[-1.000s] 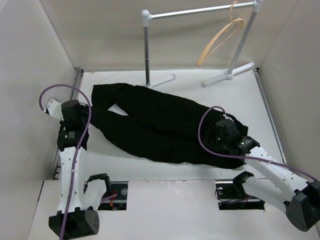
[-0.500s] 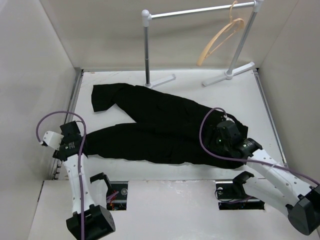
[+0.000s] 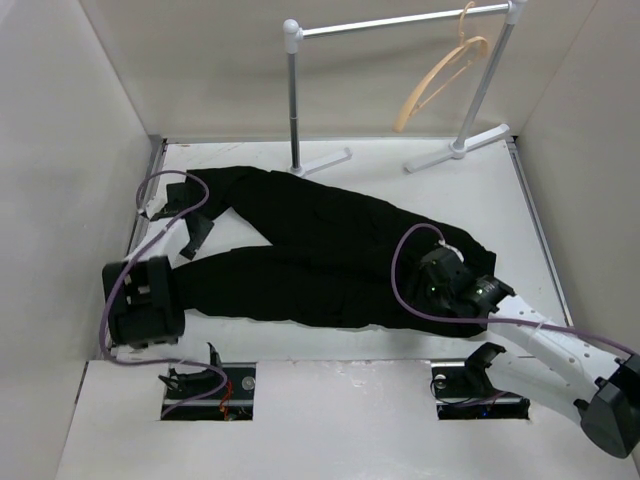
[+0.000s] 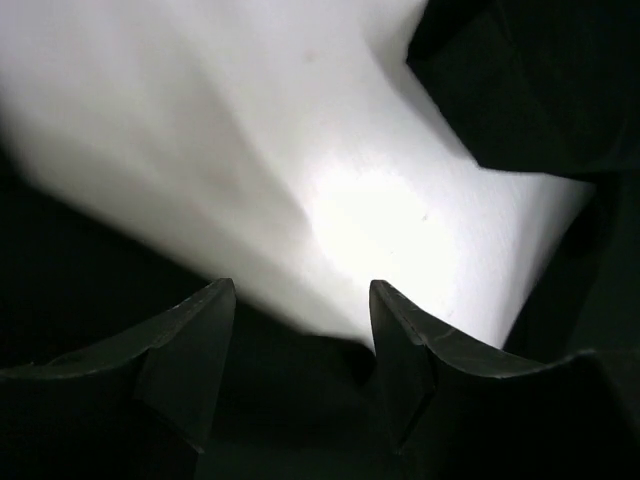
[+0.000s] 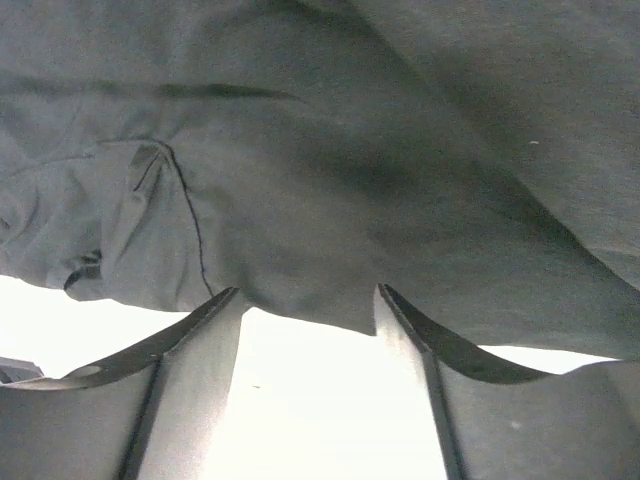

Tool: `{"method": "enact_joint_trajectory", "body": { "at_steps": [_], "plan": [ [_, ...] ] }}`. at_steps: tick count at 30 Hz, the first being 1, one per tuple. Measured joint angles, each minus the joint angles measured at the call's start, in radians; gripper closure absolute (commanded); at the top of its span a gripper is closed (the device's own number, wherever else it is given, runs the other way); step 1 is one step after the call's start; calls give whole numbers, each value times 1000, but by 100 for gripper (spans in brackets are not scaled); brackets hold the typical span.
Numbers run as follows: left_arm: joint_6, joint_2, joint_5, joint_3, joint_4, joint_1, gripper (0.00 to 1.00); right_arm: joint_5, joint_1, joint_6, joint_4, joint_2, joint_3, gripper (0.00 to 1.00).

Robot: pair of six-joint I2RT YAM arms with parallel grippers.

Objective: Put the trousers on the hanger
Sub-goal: Flatten out the trousers at the center of the board.

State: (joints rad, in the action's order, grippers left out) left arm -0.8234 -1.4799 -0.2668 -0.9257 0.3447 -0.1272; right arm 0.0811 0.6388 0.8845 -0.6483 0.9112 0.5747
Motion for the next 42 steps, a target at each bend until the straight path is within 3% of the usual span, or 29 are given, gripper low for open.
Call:
{"method": "enact_joint_trajectory", "body": {
  "at_steps": [5, 11, 13, 15, 18, 25, 29, 35, 38, 40, 42],
  "plan": [
    [-46, -243, 99, -134, -109, -27, 47, 6, -31, 32, -3, -9, -1, 30],
    [-99, -373, 145, -225, -230, -53, 49, 17, -189, 48, -2, -39, -4, 24],
    [-114, -409, 157, -256, -255, -63, 57, 16, -246, 50, 5, -39, -16, 24],
    [-129, -452, 172, -296, -278, -72, 74, 16, -295, 50, 7, -24, -34, 24],
    [-143, -497, 190, -325, -314, -92, 92, 16, -329, 50, 10, 21, -54, 30],
    [-158, -418, 154, -252, -293, -174, 99, 29, -405, 35, 48, 128, -66, 71],
    [-156, -285, 117, -234, -264, -229, 99, 38, -463, 27, 81, 195, -66, 78],
    [-136, -153, 57, -240, -253, -254, 88, 57, -582, -6, 61, 113, -57, 32],
    [-126, -177, 55, -240, -242, -260, 74, 58, -586, -35, -5, 44, 22, 27],
    [-123, -206, 54, -240, -229, -267, 62, 59, -587, -58, -18, 21, 102, 27],
    [-122, -227, 55, -240, -208, -268, 56, 56, -607, -84, 1, 22, 173, 30]
  ]
}}
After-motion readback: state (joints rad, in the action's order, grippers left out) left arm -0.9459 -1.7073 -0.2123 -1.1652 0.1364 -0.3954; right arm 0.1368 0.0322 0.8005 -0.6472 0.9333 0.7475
